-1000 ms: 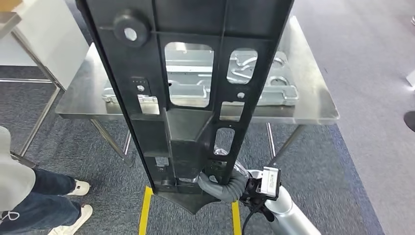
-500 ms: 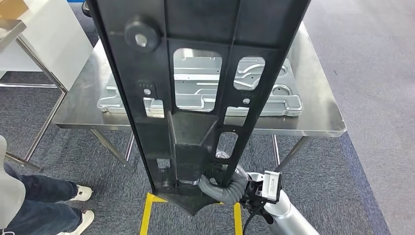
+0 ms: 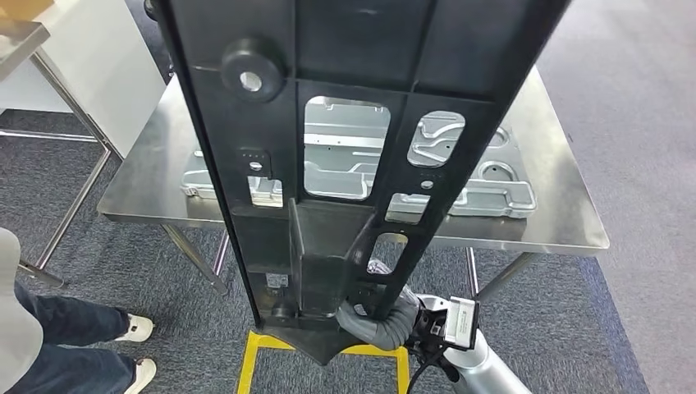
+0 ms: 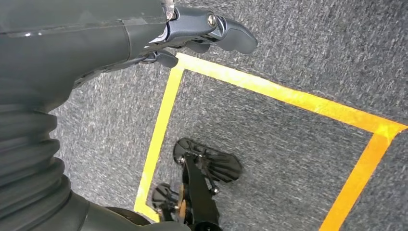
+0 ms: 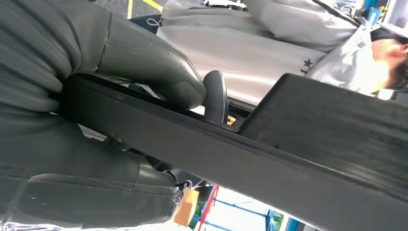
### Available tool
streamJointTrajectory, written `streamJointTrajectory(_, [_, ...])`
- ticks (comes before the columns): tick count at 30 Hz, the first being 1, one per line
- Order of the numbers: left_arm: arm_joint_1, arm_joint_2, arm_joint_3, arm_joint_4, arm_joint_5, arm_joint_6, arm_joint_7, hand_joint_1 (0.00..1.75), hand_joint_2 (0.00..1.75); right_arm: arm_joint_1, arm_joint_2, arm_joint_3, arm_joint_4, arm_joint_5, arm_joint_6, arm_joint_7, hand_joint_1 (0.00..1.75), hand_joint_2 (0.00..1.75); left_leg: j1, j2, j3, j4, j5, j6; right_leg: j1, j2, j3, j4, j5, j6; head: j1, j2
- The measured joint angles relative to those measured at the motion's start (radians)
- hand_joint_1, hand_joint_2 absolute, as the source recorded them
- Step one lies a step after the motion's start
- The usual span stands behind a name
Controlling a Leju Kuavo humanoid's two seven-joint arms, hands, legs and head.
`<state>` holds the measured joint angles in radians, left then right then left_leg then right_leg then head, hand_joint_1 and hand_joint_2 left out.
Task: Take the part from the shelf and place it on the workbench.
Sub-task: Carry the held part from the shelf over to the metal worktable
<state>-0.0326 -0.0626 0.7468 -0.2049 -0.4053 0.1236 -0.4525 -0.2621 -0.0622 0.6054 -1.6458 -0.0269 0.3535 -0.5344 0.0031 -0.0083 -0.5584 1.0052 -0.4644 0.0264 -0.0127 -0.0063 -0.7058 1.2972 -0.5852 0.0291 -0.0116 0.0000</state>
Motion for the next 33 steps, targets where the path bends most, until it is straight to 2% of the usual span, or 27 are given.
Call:
streamJointTrajectory(1, [0.000,0.000,0.001,0.000,0.000,0.000,0.000,0.00,1.75,0.001,0.000,0.000,-0.002,0.000,0.000,0.000,1.75,1.75,-0.002,-0.003,0.012,0.000,-0.008,-0.001,0.001,0.000,0.005,-0.039,0.042,-0.004,0.000,0.000])
streamJointTrajectory(2, [0.001,0.000,0.001,0.000,-0.001,0.000,0.000,0.00,1.75,0.000,0.000,0.000,-0.005,0.000,0.000,-0.001,1.75,1.75,-0.004,-0.005,0.024,0.000,-0.016,-0.002,0.003,0.001,0.024,-0.108,0.095,-0.011,0.000,0.000])
streamJointTrajectory(3, [0.000,-0.001,0.001,0.000,-0.001,0.000,0.000,0.00,1.75,0.000,0.000,0.000,-0.008,0.000,0.000,-0.001,1.75,1.75,-0.006,-0.007,0.034,0.000,-0.024,-0.004,0.007,0.003,0.048,-0.176,0.135,-0.020,-0.001,0.000])
streamJointTrajectory(4, [-0.001,-0.001,0.002,0.000,-0.001,-0.001,-0.001,0.00,1.75,-0.001,0.000,0.000,-0.011,0.000,0.000,-0.001,1.75,1.75,-0.008,-0.010,0.039,0.001,-0.032,-0.008,0.010,0.004,0.069,-0.231,0.159,-0.026,-0.003,0.000])
streamJointTrajectory(5, [-0.002,-0.002,0.002,0.000,-0.001,-0.001,-0.001,0.00,1.75,-0.002,0.000,0.000,-0.014,0.000,0.000,-0.002,1.75,1.75,-0.008,-0.011,0.041,0.001,-0.037,-0.013,0.014,0.006,0.080,-0.262,0.166,-0.031,-0.004,0.000])
streamJointTrajectory(8, [-0.004,0.000,0.002,-0.001,-0.002,-0.001,-0.001,0.00,1.75,-0.003,0.001,0.000,-0.022,-0.001,0.000,-0.003,1.75,1.75,-0.005,-0.011,0.048,-0.005,-0.048,-0.029,0.013,0.008,0.093,-0.284,0.156,-0.040,-0.007,0.000])
streamJointTrajectory(10, [-0.005,0.001,0.002,-0.002,-0.005,0.000,-0.001,0.00,1.75,-0.005,0.003,0.000,-0.031,-0.002,-0.002,-0.004,1.75,1.75,-0.005,-0.008,0.041,0.029,-0.069,-0.040,0.005,0.007,0.112,-0.299,0.153,-0.047,-0.011,0.000])
streamJointTrajectory(11, [-0.005,0.001,0.003,-0.002,-0.007,0.000,-0.001,0.00,1.75,-0.006,0.004,0.000,-0.036,-0.002,-0.005,-0.005,1.75,1.75,-0.003,-0.006,0.016,0.078,-0.092,-0.045,0.003,0.005,0.122,-0.305,0.150,-0.050,-0.013,0.000])
streamJointTrajectory(13, [-0.005,0.002,0.005,-0.002,-0.011,0.001,0.000,0.00,1.75,-0.004,0.007,0.000,-0.046,0.002,-0.017,-0.009,1.75,1.75,0.003,-0.002,-0.064,0.215,-0.140,-0.055,0.003,0.003,0.135,-0.307,0.139,-0.054,-0.017,0.000])
streamJointTrajectory(14, [-0.004,0.002,0.007,-0.002,-0.012,0.002,0.000,0.00,1.75,-0.001,0.007,-0.001,-0.052,0.004,-0.024,-0.014,1.75,1.75,0.006,-0.001,-0.101,0.266,-0.146,-0.059,0.003,0.003,0.141,-0.307,0.133,-0.054,-0.017,0.000])
streamJointTrajectory(15, [-0.002,0.002,0.009,-0.002,-0.012,0.003,0.000,0.00,1.75,0.004,0.007,-0.002,-0.059,0.006,-0.030,-0.019,1.75,1.75,0.009,0.000,-0.122,0.281,-0.131,-0.062,0.003,0.003,0.149,-0.306,0.126,-0.053,-0.017,0.000])
streamJointTrajectory(16, [-0.001,0.003,0.011,-0.002,-0.013,0.004,0.000,0.00,1.75,0.009,0.007,-0.004,-0.068,0.005,-0.035,-0.026,1.75,1.75,0.012,0.001,-0.123,0.255,-0.095,-0.064,0.002,0.004,0.158,-0.306,0.119,-0.051,-0.017,0.000])
streamJointTrajectory(18, [0.001,0.003,0.015,-0.002,-0.014,0.007,-0.001,0.00,1.75,0.017,0.007,-0.011,-0.088,0.000,-0.037,-0.036,1.75,1.75,0.016,-0.001,-0.080,0.123,0.000,-0.064,0.001,0.008,0.179,-0.305,0.102,-0.044,-0.017,0.000])
streamJointTrajectory(19, [0.002,0.003,0.017,-0.002,-0.015,0.008,-0.002,0.00,1.75,0.020,0.007,-0.015,-0.097,-0.004,-0.035,-0.039,1.75,1.75,0.015,-0.004,-0.055,0.061,0.029,-0.062,0.002,0.011,0.185,-0.303,0.095,-0.039,-0.016,0.000])
streamJointTrajectory(20, [0.002,0.003,0.019,-0.002,-0.016,0.009,-0.003,0.00,1.75,0.023,0.007,-0.019,-0.104,-0.008,-0.033,-0.041,1.75,1.75,0.014,-0.006,-0.040,0.023,0.041,-0.057,0.002,0.013,0.188,-0.303,0.091,-0.034,-0.016,0.000])
streamJointTrajectory(23, [0.002,0.004,0.024,-0.002,-0.020,0.009,-0.006,0.00,1.75,0.031,0.007,-0.028,-0.120,-0.011,-0.030,-0.042,1.75,1.75,0.009,-0.007,-0.032,0.002,0.030,-0.038,0.001,0.017,0.186,-0.305,0.084,-0.017,-0.015,0.000])
streamJointTrajectory(25, [0.002,0.005,0.025,-0.002,-0.022,0.008,-0.009,0.00,1.75,0.034,0.007,-0.032,-0.128,-0.011,-0.029,-0.042,1.75,1.75,0.013,-0.004,-0.022,-0.007,0.026,-0.025,0.000,0.016,0.177,-0.275,0.066,-0.008,-0.014,0.000])
streamJointTrajectory(26, [0.001,0.005,0.026,-0.002,-0.023,0.008,-0.012,0.00,1.75,0.035,0.007,-0.035,-0.131,-0.010,-0.029,-0.041,1.75,1.75,0.014,-0.002,-0.015,-0.011,0.024,-0.019,0.000,0.015,0.155,-0.227,0.044,-0.005,-0.013,0.000])
streamJointTrajectory(28, [0.000,0.005,0.027,-0.002,-0.026,0.008,-0.016,0.00,1.75,0.039,0.006,-0.040,-0.134,-0.006,-0.031,-0.039,1.75,1.75,0.012,0.000,-0.007,-0.012,0.016,-0.010,-0.001,0.014,0.073,-0.085,-0.009,-0.002,-0.011,0.000])
streamJointTrajectory(29, [0.000,0.005,0.028,-0.002,-0.027,0.008,-0.017,0.00,1.75,0.043,0.004,-0.042,-0.135,-0.005,-0.033,-0.038,1.75,1.75,0.010,0.000,-0.002,-0.012,0.012,-0.008,-0.001,0.013,0.032,-0.024,-0.022,-0.001,-0.010,0.000])
streamJointTrajectory(30, [0.001,0.005,0.028,-0.002,-0.028,0.008,-0.018,0.00,1.75,0.046,0.003,-0.044,-0.135,-0.004,-0.034,-0.037,1.75,1.75,0.009,0.000,0.003,-0.011,0.007,-0.008,-0.001,0.013,0.008,0.001,-0.014,-0.002,-0.010,0.000])
streamJointTrajectory(31, [0.001,0.005,0.029,-0.002,-0.029,0.007,-0.018,0.00,1.75,0.048,0.002,-0.047,-0.135,-0.004,-0.034,-0.037,1.75,1.75,0.008,-0.001,0.010,-0.011,0.001,-0.008,-0.001,0.013,0.004,-0.015,0.016,-0.004,-0.010,0.000])
streamJointTrajectory(33, [0.003,0.005,0.029,-0.002,-0.031,0.006,-0.019,0.00,1.75,0.050,0.001,-0.052,-0.135,-0.005,-0.036,-0.037,1.75,1.75,0.006,-0.001,0.028,-0.010,-0.012,-0.012,0.000,0.012,0.046,-0.146,0.108,-0.013,-0.010,0.000])
